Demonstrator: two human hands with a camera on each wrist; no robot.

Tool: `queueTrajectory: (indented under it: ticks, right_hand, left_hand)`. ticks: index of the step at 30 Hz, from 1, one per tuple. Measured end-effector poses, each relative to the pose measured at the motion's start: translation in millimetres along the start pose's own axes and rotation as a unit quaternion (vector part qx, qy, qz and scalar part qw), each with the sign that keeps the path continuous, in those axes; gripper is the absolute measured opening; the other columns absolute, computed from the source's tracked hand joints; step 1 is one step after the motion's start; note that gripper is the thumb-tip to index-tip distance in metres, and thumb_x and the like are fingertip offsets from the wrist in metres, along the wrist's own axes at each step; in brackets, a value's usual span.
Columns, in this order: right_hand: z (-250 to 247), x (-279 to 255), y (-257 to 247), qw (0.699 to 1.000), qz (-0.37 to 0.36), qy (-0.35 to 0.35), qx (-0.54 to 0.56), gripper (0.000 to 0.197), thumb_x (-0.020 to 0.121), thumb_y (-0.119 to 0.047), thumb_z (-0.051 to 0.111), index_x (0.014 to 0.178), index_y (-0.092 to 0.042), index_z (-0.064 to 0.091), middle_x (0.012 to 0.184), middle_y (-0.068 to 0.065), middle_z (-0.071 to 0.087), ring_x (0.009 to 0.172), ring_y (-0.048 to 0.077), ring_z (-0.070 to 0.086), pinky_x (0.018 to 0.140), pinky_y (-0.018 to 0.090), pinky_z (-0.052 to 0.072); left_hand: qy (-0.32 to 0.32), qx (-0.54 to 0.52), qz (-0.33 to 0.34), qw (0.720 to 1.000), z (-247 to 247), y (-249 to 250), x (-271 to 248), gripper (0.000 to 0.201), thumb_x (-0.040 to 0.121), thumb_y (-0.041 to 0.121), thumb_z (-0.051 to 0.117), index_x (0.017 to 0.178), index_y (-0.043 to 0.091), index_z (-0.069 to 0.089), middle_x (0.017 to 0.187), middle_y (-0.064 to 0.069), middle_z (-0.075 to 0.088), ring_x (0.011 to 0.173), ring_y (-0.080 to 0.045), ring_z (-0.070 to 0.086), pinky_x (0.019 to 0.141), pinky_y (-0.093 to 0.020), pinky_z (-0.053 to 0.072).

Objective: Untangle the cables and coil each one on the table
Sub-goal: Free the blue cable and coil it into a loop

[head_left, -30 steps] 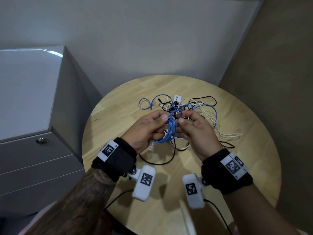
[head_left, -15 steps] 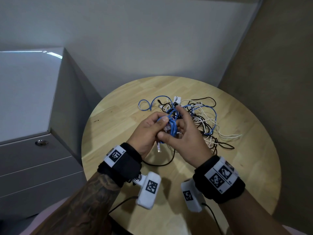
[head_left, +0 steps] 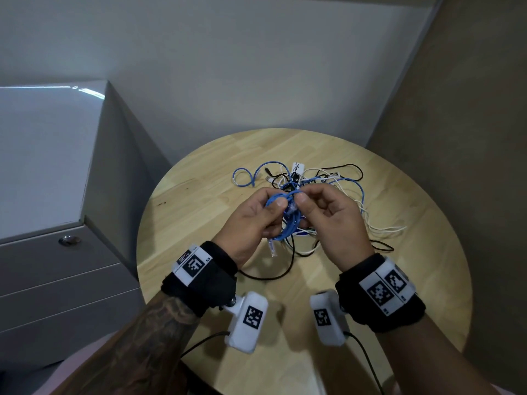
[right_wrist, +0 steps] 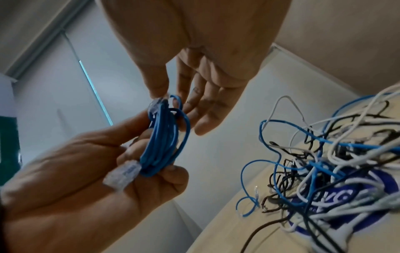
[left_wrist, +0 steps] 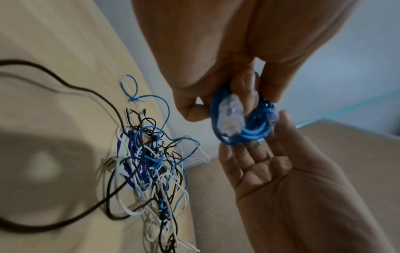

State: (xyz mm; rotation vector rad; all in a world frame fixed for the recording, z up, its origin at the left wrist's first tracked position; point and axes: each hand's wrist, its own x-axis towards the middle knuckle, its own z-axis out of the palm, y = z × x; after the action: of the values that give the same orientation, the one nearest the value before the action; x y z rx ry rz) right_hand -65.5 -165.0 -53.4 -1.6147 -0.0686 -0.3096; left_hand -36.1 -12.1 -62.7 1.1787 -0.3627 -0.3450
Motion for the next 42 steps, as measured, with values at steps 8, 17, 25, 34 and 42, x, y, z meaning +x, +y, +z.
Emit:
queueTrajectory:
  ticks: [8, 17, 25, 34, 42]
  right_hand:
    - [2, -4, 8, 0.968, -0.171, 0.109, -0.147, 0.007, 0.088, -0.013, 0.077, 0.095, -0.014, 0.076, 0.086, -0.002, 0.072, 0.077, 0.011, 0.068, 0.070, 0.028, 0.056]
    - [-2, -2, -3, 0.992, 0.110, -0.050, 0.018, 0.017, 0.098, -0.017, 0.063, 0.102, -0.016, 0.079, 0.087, -0.004, 0.075, 0.074, 0.004, 0.061, 0.068, 0.020, 0.050]
    - [-24, 16, 6, 0.983, 0.069, 0.170, 0.023, 0.019, 0.096, -0.015, 0.066, 0.080, -0.008, 0.073, 0.060, -0.014, 0.064, 0.049, -0.002, 0.045, 0.054, 0.016, 0.037]
    - [-34, 28, 26, 0.990, 0.116, 0.073, -0.028, 0.023, 0.101, -0.033, 0.058, 0.103, -0.018, 0.075, 0.064, -0.014, 0.054, 0.063, 0.006, 0.049, 0.062, 0.022, 0.044]
    - [-73, 50, 72, 0.956, 0.057, 0.072, -0.279, 0.009, 0.092, -0.024, 0.070, 0.099, -0.019, 0.071, 0.090, 0.001, 0.066, 0.077, 0.009, 0.058, 0.080, 0.031, 0.051]
  left_hand:
    - [0.085, 0.102, 0.037, 0.991, 9, -5, -2, 0.017, 0.092, 0.008, 0.062, 0.102, -0.004, 0.055, 0.060, 0.010, 0.052, 0.046, -0.003, 0.038, 0.046, -0.015, 0.033]
    - [0.088, 0.118, 0.038, 0.988, 3, -8, -2, 0.009, 0.089, 0.010, 0.066, 0.089, 0.006, 0.058, 0.058, 0.012, 0.054, 0.046, -0.002, 0.040, 0.047, -0.016, 0.033]
    - [-0.036, 0.057, -0.056, 0.996, 1, -20, -2, 0.022, 0.097, 0.016, 0.052, 0.111, -0.001, 0.051, 0.052, 0.014, 0.048, 0.045, -0.002, 0.031, 0.046, -0.014, 0.027]
    - [0.102, 0.097, -0.038, 0.989, -64, -7, 13, 0.019, 0.098, 0.017, 0.055, 0.112, 0.008, 0.064, 0.070, -0.003, 0.054, 0.063, -0.012, 0.050, 0.055, -0.022, 0.044]
    - [0.312, 0.283, -0.156, 0.894, -180, -16, 30, 0.013, 0.092, 0.021, 0.067, 0.096, 0.009, 0.065, 0.079, -0.010, 0.062, 0.075, -0.026, 0.059, 0.063, -0.036, 0.058]
